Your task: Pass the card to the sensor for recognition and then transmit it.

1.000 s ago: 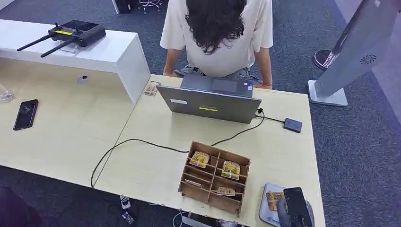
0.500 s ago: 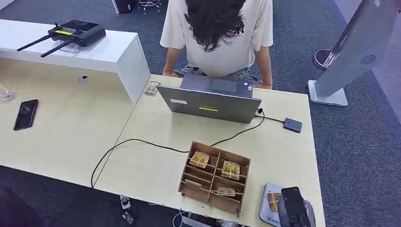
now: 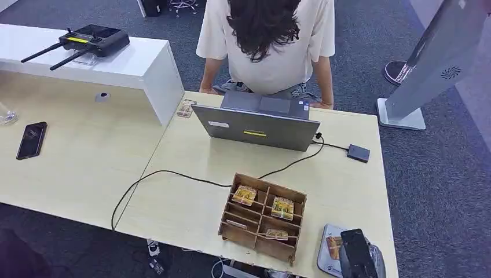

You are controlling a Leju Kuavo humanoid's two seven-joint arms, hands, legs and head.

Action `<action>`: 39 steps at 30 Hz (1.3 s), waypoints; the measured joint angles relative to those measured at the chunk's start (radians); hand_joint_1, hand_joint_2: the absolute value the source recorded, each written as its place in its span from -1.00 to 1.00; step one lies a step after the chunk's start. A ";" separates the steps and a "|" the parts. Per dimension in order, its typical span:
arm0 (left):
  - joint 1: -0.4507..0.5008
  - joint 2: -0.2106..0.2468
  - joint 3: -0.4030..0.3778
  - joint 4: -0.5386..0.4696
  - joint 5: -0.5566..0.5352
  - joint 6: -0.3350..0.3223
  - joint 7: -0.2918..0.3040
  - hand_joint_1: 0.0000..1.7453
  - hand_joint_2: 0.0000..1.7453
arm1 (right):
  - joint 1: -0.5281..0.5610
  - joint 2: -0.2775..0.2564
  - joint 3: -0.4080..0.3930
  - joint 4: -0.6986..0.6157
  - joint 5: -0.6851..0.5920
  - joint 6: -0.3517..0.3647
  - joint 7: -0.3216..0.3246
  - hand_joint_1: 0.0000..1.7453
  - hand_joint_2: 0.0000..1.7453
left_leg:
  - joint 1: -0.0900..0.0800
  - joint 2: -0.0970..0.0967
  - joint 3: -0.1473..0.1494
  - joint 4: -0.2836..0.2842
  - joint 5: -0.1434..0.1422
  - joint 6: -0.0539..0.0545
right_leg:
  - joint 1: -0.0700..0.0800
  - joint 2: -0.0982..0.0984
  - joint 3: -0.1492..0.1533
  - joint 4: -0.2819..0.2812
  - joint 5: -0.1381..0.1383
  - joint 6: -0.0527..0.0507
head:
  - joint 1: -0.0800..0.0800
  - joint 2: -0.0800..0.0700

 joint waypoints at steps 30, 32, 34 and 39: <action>0.000 0.000 0.000 0.000 0.000 0.000 0.000 -1.00 -1.00 | 0.000 0.000 0.019 0.000 0.114 -0.014 0.037 1.00 1.00 | 0.000 0.000 0.000 0.000 0.000 0.000 | 0.000 0.000 0.000 0.000 0.000 0.000 | 0.000 0.000; 0.000 0.000 0.000 0.000 0.000 0.000 0.000 -1.00 -1.00 | 0.000 0.000 0.019 0.000 0.117 -0.014 0.037 1.00 1.00 | 0.000 0.000 0.000 0.000 0.000 0.000 | 0.000 0.000 0.000 0.000 0.000 0.000 | 0.000 0.000; 0.000 0.000 0.000 0.000 0.000 0.000 0.000 -1.00 -1.00 | 0.000 0.000 0.020 0.000 0.120 -0.014 0.037 1.00 1.00 | 0.000 0.000 0.000 0.000 0.000 0.000 | 0.000 0.000 0.000 0.000 0.000 0.000 | 0.000 0.000; 0.000 0.000 0.000 0.000 0.000 0.000 0.000 -1.00 -1.00 | 0.000 0.000 0.021 0.000 0.124 -0.014 0.037 1.00 1.00 | 0.000 0.000 0.000 0.000 0.000 0.000 | 0.000 0.000 0.000 0.000 0.000 0.000 | 0.000 0.000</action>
